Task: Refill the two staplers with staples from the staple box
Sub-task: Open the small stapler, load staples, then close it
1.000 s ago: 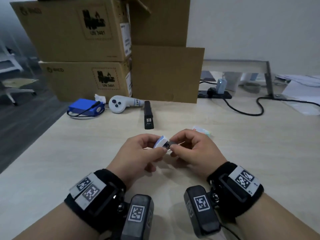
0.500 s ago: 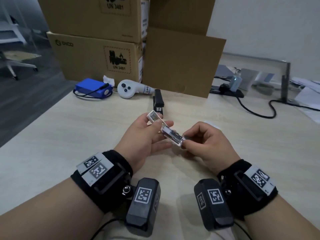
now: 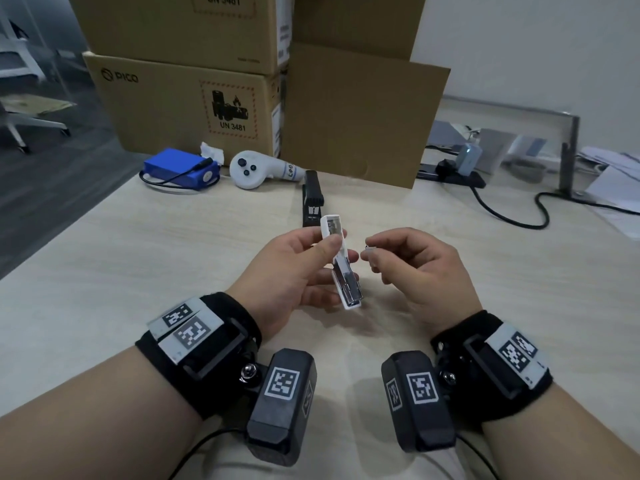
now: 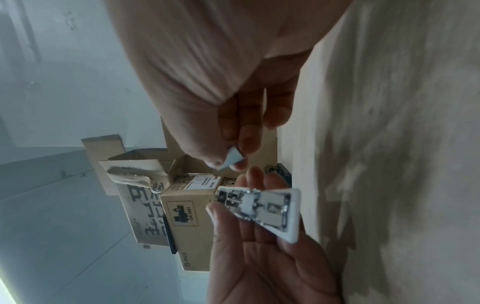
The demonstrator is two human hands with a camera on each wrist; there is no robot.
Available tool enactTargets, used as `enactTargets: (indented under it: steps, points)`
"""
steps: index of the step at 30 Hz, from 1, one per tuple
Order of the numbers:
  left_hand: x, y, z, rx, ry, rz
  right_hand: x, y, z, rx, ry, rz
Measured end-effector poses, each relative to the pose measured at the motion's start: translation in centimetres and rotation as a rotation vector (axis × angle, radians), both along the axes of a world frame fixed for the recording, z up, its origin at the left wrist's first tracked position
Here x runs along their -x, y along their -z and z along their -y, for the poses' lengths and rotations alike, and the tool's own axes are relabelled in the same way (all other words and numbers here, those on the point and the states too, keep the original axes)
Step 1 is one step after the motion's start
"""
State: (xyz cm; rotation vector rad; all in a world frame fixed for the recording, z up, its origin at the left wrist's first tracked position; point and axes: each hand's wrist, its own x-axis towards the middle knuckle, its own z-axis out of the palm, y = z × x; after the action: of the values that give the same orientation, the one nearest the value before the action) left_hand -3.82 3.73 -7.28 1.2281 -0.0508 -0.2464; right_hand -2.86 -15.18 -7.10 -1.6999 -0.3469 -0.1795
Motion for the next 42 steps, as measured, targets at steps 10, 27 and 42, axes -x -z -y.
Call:
enactTargets:
  steps: [10, 27, 42]
  points:
    - [0.1, 0.0, 0.1, -0.063, 0.058, 0.051, 0.4, -0.2, -0.6, -0.1, -0.097, 0.057]
    - [0.1, 0.3, 0.2, -0.139, 0.134, 0.096, 0.9, 0.0, -1.1, 0.035, -0.127, 0.072]
    - [0.3, 0.2, 0.2, -0.138, 0.146, 0.104, 1.0, -0.2, -1.1, 0.081, -0.134, 0.084]
